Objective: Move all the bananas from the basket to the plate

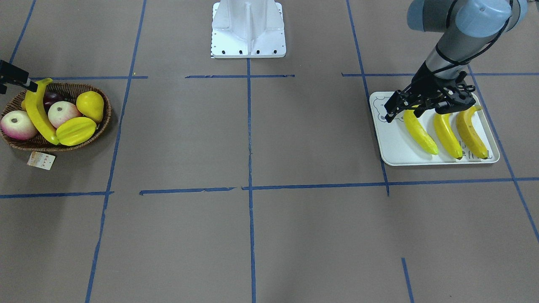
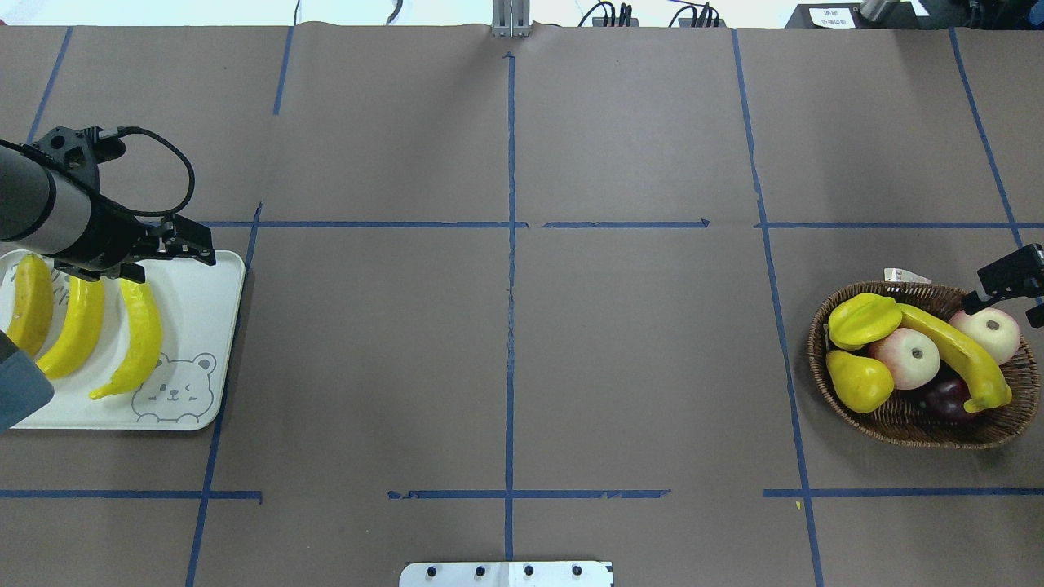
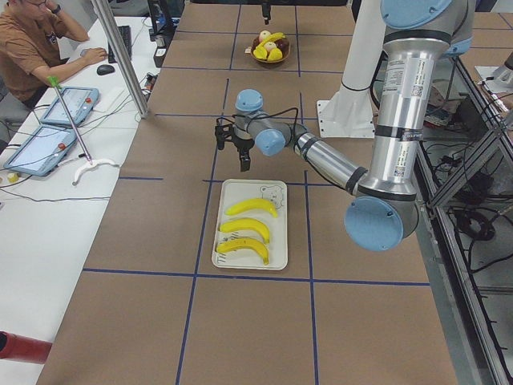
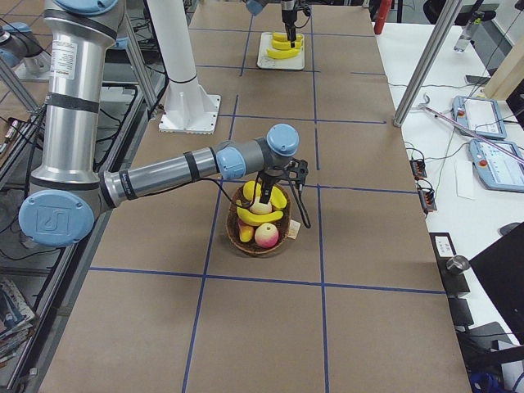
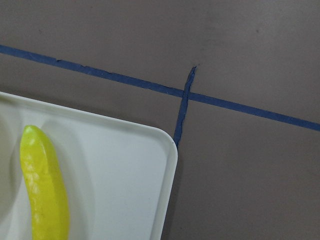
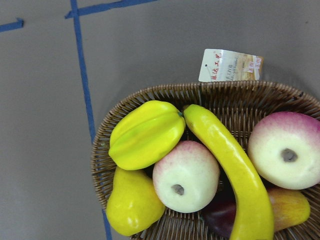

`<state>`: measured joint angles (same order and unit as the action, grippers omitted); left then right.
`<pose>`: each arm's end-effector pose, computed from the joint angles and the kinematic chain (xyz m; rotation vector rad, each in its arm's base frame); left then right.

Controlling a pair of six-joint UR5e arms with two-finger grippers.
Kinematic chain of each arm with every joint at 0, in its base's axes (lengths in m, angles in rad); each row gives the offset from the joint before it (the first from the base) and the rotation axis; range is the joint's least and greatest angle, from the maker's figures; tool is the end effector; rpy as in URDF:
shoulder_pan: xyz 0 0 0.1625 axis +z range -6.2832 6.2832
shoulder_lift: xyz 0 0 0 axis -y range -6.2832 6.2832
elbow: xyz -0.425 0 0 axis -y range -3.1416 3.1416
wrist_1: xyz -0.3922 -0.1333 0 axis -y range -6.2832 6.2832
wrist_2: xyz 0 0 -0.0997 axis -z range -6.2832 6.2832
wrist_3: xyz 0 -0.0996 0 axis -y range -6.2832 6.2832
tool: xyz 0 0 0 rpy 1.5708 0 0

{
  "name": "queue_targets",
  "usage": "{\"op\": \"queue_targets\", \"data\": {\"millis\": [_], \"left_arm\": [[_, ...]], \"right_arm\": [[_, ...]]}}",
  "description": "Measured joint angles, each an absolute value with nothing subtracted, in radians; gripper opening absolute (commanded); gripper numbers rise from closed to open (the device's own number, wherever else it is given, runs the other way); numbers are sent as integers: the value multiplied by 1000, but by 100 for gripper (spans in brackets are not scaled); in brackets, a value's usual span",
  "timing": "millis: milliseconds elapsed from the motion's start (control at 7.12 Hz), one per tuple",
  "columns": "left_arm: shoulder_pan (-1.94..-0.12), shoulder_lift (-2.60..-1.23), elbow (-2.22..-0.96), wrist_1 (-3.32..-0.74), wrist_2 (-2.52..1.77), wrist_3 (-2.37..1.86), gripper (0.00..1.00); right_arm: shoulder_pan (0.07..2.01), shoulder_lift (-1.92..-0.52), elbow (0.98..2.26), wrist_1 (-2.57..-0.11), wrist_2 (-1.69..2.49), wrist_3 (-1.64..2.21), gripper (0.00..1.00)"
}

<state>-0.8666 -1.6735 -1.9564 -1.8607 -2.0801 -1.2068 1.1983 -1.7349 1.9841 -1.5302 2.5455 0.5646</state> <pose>0.2734 -0.4527 0.3932 0.0448 0.9016 -0.2701 -0.1063 -0.4117 0.5102 -0.1991 -0.9828 0.0345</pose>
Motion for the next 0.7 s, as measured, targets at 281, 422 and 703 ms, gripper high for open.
{"op": "queue_targets", "data": {"millis": [281,422,703], "left_arm": [[-866,-1672,-1957,-1861,-2080,-1207,100],[-866,-1671,-1957,-1861,-2080,-1208,100],[-865,-1670,-1957,-1861,-2080,-1208,100]], "right_arm": [[1199,-1754,1924,-1529,2547,553,100],[1193,-1762,1907,-1528,2547,552,100],[1142,-1773,1900,-1527,2533,559,100]]}}
